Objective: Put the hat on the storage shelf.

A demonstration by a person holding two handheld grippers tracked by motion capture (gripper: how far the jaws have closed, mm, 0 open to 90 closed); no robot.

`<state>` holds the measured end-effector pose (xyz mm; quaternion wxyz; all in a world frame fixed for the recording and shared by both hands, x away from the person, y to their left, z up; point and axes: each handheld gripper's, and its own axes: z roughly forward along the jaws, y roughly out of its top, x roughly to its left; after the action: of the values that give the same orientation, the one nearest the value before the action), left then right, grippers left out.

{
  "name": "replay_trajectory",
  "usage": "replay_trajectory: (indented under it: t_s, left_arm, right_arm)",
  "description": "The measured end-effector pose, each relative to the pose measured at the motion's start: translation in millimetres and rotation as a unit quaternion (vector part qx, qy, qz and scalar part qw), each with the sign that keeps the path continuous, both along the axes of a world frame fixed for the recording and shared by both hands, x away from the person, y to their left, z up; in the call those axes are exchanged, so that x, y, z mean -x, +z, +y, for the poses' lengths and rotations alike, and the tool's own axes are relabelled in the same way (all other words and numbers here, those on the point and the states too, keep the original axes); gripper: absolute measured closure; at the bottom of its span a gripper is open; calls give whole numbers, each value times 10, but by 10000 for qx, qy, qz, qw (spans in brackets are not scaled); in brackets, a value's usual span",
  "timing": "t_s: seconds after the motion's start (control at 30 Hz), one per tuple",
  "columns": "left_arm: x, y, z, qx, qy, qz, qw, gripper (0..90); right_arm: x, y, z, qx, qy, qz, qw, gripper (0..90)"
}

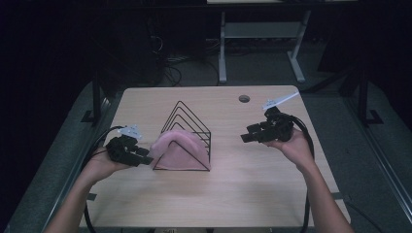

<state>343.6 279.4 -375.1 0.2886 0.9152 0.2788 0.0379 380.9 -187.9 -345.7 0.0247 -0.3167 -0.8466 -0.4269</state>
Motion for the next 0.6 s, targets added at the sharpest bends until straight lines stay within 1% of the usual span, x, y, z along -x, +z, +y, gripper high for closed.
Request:
replay_trajectory:
  t_s: [0.03,0.1,0.13,0.2,0.23,0.27,0.3,0.37,0.4,0.47,0.5,0.53,0.57,0.6]
  left_arm:
    - [7,-2,4,36,31,-3,10000,577]
    - [10,-1,7,38,38,-3,10000,574]
    - [20,-5,6,82,93,-4,9999,567]
    - [26,-9,12,116,90,-2,9999,555]
    - [31,-9,18,81,71,18,9999,543]
    - [31,-9,18,81,71,18,9999,538]
    - [34,-11,24,49,54,13,10000,534]
    - [36,-12,26,55,67,15,10000,528]
    - [42,-15,24,100,117,8,9999,515]
    - [44,-3,33,91,110,-6,9999,500]
    - [53,-2,28,159,144,-3,9998,491]
    - [53,-2,28,159,144,-3,9998,483]
    - [53,8,33,74,88,-23,9999,474]
    - [53,8,33,74,88,-23,9999,464]
  right_arm:
    - [8,-14,-29,4,-26,11,10000,436]
    - [16,-30,-58,-6,-41,11,10000,434]
    - [30,-46,-85,-26,-77,35,10000,428]
    - [55,-87,-140,-6,-143,59,9999,420]
    - [85,-127,-199,24,-200,82,9998,415]
    - [85,-127,-199,24,-200,82,9998,415]
    - [113,-171,-262,49,-264,111,9996,407]
    - [128,-190,-294,54,-288,137,9995,405]
    - [157,-233,-355,67,-348,167,9992,397]
    - [184,-275,-411,51,-410,177,9990,388]
    - [199,-295,-436,42,-450,182,9988,386]
    - [216,-314,-461,47,-472,181,9987,386]
    - [232,-334,-481,37,-482,200,9986,385]
    - [232,-334,-481,37,-482,200,9986,385]
